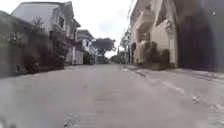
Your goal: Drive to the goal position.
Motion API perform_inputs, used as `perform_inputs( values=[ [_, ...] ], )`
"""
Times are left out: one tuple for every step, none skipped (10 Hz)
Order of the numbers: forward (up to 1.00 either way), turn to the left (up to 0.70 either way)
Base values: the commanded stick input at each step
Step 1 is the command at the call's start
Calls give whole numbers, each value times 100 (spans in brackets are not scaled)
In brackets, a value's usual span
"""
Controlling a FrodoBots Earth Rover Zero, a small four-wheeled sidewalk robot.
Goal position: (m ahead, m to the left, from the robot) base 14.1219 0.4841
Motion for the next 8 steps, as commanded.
perform_inputs(
  values=[
    [100,0],
    [100,0],
    [100,0],
    [100,0],
    [100,0],
    [100,0],
    [100,0],
    [100,0]
  ],
)
